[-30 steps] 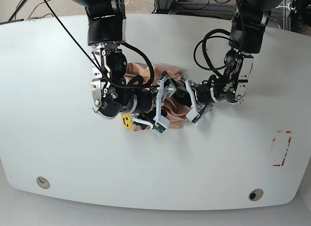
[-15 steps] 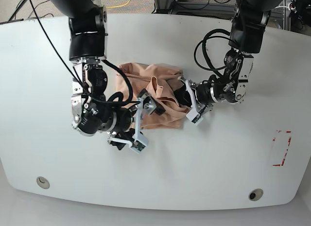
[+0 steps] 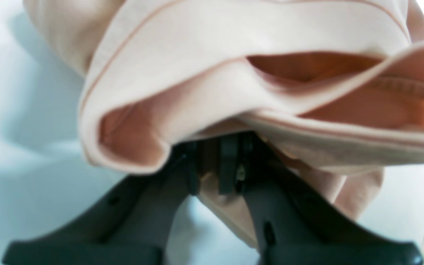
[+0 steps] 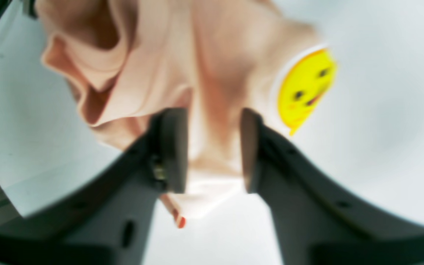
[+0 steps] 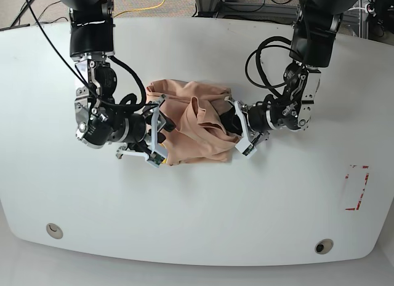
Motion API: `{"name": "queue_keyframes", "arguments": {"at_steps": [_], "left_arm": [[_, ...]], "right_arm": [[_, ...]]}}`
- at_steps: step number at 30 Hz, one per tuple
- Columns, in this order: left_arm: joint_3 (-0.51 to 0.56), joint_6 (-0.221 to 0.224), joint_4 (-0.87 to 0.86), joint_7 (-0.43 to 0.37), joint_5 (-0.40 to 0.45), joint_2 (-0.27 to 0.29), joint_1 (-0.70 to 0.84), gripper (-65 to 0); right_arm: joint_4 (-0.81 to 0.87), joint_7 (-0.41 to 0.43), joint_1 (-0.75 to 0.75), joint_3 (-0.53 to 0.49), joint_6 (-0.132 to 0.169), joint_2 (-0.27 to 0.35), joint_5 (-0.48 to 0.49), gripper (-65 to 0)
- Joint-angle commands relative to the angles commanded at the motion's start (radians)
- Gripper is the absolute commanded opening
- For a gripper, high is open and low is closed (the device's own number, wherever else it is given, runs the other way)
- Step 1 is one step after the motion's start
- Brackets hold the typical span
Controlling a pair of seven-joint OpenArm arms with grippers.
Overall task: Layout the t-shirt on the table in an organized manner, then fold the t-shirt properly
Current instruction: 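Release the right gripper and lift the left gripper off the bundle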
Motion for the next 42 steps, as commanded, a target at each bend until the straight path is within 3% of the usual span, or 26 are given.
{"name": "queue_keyframes", "arguments": {"at_steps": [4,12,16,24,36,42], "left_arm": [[-0.002,0.0,0.002,0.0,-0.002,0.0,0.0,-58.8],[-0.003,0.0,0.08,0.035,-0.002,-0.005,0.0,-58.8],[-0.034,0.0,0.112,0.049,-0.002,-0.005,0.002,-58.8],[-0.103,0.0,0.118,0.077,-0.002,-0.003,0.003,-58.8],[-0.354,0.0,0.324,0.209,-0.002,-0.038,-0.012,-58.8],[-0.503,0.0,0.417,0.213,0.002,-0.066,-0.037,-58.8]], "right_arm": [[-0.005,0.066,-0.034,-0.011,0.0,0.002,0.0,-48.7],[-0.048,0.167,-0.037,-0.149,0.0,-0.006,0.0,-48.2],[-0.091,0.209,-0.034,-0.176,0.0,-0.051,0.0,-48.4],[-0.109,0.212,-0.006,-0.18,0.0,-0.15,0.0,-48.0],[-0.17,0.21,0.034,-0.18,0.0,-0.256,0.0,-47.9],[-0.203,0.213,0.078,-0.18,0.0,-0.293,-0.002,-47.9]]}}
